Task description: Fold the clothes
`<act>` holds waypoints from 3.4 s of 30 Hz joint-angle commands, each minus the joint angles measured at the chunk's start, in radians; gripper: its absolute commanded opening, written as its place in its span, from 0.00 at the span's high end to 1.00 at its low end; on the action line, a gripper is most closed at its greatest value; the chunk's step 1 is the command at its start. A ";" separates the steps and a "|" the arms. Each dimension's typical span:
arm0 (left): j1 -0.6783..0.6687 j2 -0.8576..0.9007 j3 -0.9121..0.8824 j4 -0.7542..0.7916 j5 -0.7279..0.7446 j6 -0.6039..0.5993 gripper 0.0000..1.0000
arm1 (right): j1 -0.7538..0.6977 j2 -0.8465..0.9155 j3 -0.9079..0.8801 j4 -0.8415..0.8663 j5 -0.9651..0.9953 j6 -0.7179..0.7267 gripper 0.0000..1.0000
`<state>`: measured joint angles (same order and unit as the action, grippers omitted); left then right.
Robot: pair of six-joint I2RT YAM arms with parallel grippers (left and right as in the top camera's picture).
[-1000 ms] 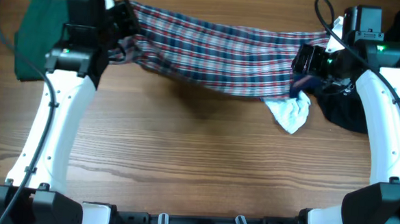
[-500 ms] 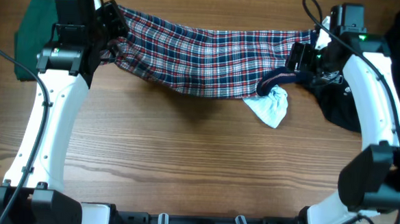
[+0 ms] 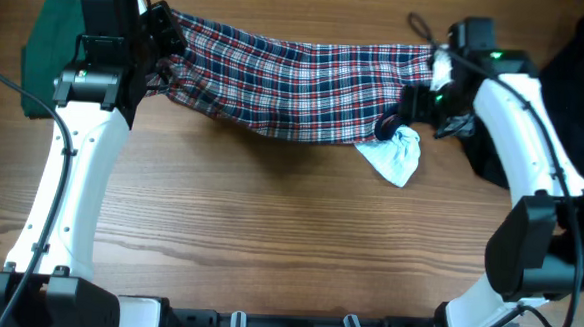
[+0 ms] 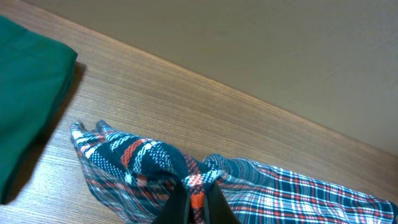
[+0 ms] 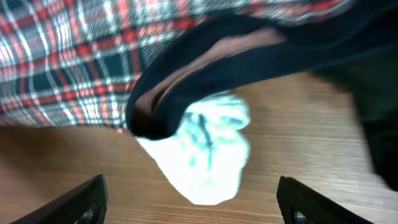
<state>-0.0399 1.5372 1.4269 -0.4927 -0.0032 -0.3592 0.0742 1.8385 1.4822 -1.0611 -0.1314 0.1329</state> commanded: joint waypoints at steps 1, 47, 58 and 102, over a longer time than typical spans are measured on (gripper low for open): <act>0.006 -0.018 0.008 0.002 -0.022 0.015 0.95 | 0.016 0.013 -0.115 0.045 0.008 0.058 0.12; 0.006 -0.018 0.008 -0.022 -0.024 0.014 0.46 | -0.209 -0.350 -0.045 0.336 0.362 0.194 0.96; 0.006 -0.018 0.008 -0.025 -0.024 0.015 0.46 | -0.443 -0.348 -0.042 0.525 0.400 0.280 0.96; 0.005 -0.018 0.008 -0.051 -0.024 0.011 0.44 | -0.309 -0.114 -0.174 0.154 0.097 0.238 0.96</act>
<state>-0.0399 1.5368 1.4269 -0.5438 -0.0181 -0.3492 -0.2272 1.7130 1.3212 -0.8776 -0.1448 0.2680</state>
